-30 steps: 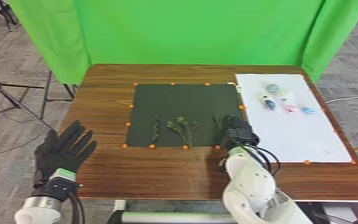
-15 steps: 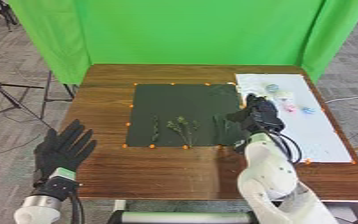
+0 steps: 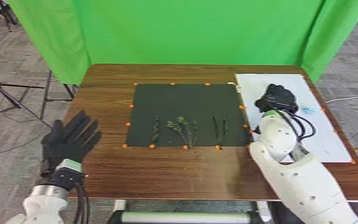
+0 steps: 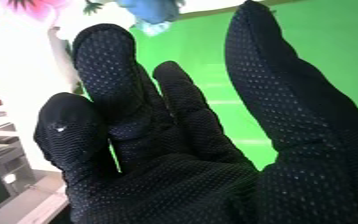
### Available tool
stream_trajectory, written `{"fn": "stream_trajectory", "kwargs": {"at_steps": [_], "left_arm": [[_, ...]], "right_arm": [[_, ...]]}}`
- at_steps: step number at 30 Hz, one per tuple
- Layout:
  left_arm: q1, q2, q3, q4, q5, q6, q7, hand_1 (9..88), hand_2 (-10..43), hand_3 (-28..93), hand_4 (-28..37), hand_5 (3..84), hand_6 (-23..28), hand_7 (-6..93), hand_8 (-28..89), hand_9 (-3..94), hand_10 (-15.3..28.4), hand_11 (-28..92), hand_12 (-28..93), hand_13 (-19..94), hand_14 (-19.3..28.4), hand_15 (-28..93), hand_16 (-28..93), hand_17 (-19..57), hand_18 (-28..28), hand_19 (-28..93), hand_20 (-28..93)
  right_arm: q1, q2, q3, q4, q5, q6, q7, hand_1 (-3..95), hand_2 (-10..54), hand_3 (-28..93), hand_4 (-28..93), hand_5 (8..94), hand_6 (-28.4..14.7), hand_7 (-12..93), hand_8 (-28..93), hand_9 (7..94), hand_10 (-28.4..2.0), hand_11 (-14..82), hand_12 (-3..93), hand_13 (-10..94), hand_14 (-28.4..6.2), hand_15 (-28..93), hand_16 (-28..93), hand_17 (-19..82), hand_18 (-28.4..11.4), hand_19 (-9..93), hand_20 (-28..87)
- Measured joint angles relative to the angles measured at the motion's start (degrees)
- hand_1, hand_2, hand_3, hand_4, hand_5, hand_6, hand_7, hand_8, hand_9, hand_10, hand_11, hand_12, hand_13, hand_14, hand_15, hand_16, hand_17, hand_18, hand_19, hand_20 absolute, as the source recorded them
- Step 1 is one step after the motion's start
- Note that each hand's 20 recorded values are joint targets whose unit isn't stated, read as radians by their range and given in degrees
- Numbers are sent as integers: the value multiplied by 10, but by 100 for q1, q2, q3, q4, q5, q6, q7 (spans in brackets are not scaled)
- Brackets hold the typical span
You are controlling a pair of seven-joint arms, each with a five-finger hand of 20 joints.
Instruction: Arrange flowers
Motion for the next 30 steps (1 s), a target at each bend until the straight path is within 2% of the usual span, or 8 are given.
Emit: {"fn": "stream_trajectory", "kwargs": {"at_steps": [3,7,11,14,16,20,23,30], "left_arm": [[-199,18,-12,19,54,-18,-86,242,82,718,-283,369,62,133,-86,294,108,153,111,199,122,263,-61,-64,133,319,113],[-454,-103,-41,47,140,-42,-276,240,83,718,-283,369,62,133,-85,293,107,152,112,199,121,263,-60,-64,133,318,113],[-600,-95,28,53,121,-46,-241,240,83,720,-283,369,62,134,-86,294,108,153,113,199,121,262,-59,-64,133,318,114],[-620,-17,76,52,97,-46,-212,240,83,721,-283,370,61,135,-86,298,109,155,113,200,122,264,-58,-64,134,319,115],[-620,54,140,52,32,-44,-136,240,83,722,-283,372,61,136,-86,299,110,157,113,202,122,266,-58,-65,134,321,116],[-604,110,147,49,6,-43,-96,240,83,723,-283,373,61,137,-87,301,110,158,112,204,123,267,-58,-64,134,322,116],[-588,109,136,48,6,-38,-91,241,83,723,-283,373,61,136,-88,302,111,158,111,204,123,268,-59,-64,134,323,116],[-497,100,124,36,-19,-34,-45,241,83,722,-283,374,61,137,-88,303,111,159,110,206,122,267,-60,-63,134,322,116]], "right_arm": [[99,-1,35,18,106,-275,51,430,-95,795,-283,504,-144,95,-87,494,-204,125,115,716,-115,595,234,501,-239,932,484],[161,-17,83,38,242,-521,136,440,-95,784,-283,530,-131,101,-91,535,-198,122,116,740,-107,575,242,502,-236,932,491],[177,-46,115,141,355,-613,160,465,-95,772,-283,584,-111,112,-97,599,-189,125,120,771,-92,535,246,515,-230,932,494],[178,-80,114,300,355,-594,159,500,-95,754,-282,643,-77,141,-106,685,-171,130,134,799,-84,518,266,520,-226,932,493],[178,-98,98,418,356,-550,161,533,-95,724,-282,688,-61,158,-43,734,-156,135,160,813,-78,516,289,522,-225,932,495],[177,-87,54,455,289,-275,161,586,-95,673,-282,749,-27,289,91,871,-104,103,388,825,-74,560,323,524,-223,932,500],[173,-84,18,456,234,-210,162,593,-95,687,-282,756,-22,338,121,889,-97,122,437,829,-73,571,329,527,-226,932,503],[46,-53,-56,352,100,-24,148,592,-95,708,-282,759,-24,347,145,894,-97,130,449,832,-73,571,330,528,-226,932,506]]}}
